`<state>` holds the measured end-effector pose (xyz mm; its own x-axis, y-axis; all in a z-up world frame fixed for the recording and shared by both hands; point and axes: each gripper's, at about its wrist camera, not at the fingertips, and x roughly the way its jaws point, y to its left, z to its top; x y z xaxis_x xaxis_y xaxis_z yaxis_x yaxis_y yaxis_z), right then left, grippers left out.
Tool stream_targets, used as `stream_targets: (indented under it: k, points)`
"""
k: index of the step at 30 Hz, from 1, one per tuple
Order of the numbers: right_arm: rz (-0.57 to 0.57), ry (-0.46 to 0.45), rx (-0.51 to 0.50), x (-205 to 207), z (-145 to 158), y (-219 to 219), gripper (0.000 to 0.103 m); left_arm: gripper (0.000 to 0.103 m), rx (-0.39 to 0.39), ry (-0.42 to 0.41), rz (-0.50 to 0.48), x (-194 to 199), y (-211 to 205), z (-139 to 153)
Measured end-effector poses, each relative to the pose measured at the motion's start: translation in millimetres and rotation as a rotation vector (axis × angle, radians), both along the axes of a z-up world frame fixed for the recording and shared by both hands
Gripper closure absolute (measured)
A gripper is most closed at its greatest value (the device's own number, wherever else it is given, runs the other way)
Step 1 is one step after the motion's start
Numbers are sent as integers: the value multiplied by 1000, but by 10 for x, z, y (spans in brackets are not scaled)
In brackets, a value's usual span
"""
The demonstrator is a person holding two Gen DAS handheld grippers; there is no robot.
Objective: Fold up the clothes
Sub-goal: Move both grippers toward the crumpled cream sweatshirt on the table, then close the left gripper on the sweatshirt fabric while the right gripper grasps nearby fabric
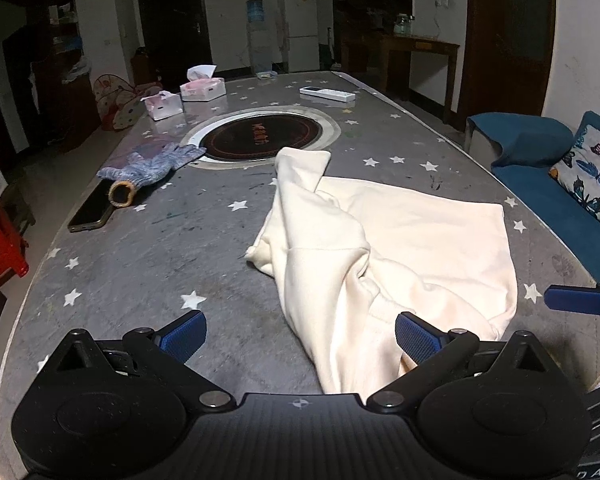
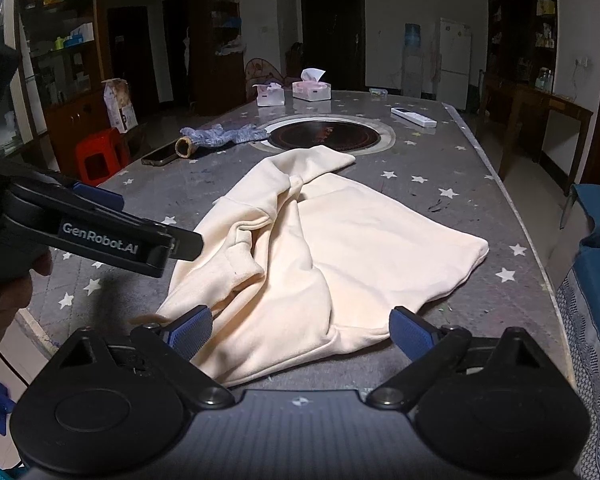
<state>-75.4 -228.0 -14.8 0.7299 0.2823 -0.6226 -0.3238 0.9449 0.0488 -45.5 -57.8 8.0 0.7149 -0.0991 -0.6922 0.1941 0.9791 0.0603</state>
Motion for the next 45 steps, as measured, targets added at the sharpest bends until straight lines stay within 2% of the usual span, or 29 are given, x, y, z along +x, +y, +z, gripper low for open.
stream_targets:
  k: [6,17,20,25,28,30,34,36,41,43,45]
  points:
    - [1,21,10,138,-31,-22,10,6,8,17,-27,157,-68,-33]
    - [2,53,15,368,-60,-58,18,22,9,38,-74,428,-136,-104]
    - [-3,59,21,430,-63,-78,21,31,1,44,-99,507,-165,-131]
    - [-10,73,23,545,-72,-122,28,59,-23,63,-136,658,-168,-197]
    - [-12,80,26,632,-75,-139,33,70,-45,78,-148,729,-131,-236]
    - [-14,85,27,701,-77,-144,35,73,-59,84,-153,754,-106,-250]
    - [-4,89,23,833,-81,-120,37,70,-77,83,-161,748,-77,-236]
    - [1,91,25,886,-83,-108,39,61,-81,83,-163,762,-71,-239]
    - [5,106,30,997,-132,-82,43,60,-91,83,-169,799,-56,-248]
    - [10,116,37,1024,-152,-77,46,65,-95,84,-171,813,-50,-252]
    - [13,120,40,1052,-159,-74,47,76,-99,84,-174,827,-44,-255]
